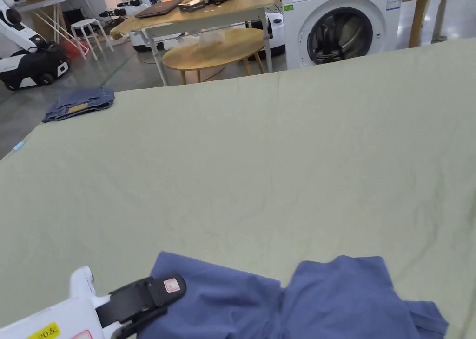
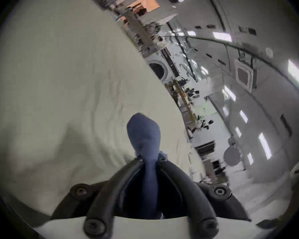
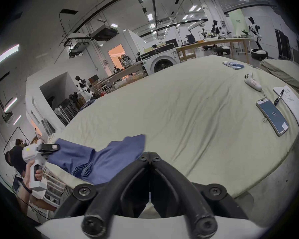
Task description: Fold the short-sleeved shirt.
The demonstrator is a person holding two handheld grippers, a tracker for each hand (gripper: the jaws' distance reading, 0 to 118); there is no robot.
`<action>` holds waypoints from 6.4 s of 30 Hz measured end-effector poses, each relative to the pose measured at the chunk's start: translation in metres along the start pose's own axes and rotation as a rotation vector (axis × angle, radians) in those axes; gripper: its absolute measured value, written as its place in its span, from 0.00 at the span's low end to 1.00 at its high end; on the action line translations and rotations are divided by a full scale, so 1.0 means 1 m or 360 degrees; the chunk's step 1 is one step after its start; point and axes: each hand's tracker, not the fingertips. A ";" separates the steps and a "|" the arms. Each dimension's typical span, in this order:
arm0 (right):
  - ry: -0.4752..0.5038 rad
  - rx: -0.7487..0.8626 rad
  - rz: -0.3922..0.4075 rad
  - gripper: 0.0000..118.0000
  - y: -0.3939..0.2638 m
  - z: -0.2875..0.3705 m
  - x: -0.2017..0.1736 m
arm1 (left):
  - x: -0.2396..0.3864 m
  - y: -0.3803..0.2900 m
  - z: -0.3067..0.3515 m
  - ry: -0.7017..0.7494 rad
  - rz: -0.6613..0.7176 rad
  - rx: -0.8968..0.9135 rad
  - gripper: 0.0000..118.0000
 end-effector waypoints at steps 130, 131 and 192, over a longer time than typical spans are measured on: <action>-0.0159 0.0731 0.0706 0.02 0.089 -0.012 -0.124 | 0.167 -0.025 0.023 0.0714 -0.1405 0.1065 0.00; -0.0158 0.0729 0.0711 0.11 0.090 -0.012 -0.125 | 0.169 -0.025 0.022 0.0715 -0.1405 0.1068 0.03; -0.0183 0.0224 0.0062 1.00 0.124 -0.027 -0.128 | 0.169 -0.024 0.019 0.0614 -0.1130 0.0976 0.80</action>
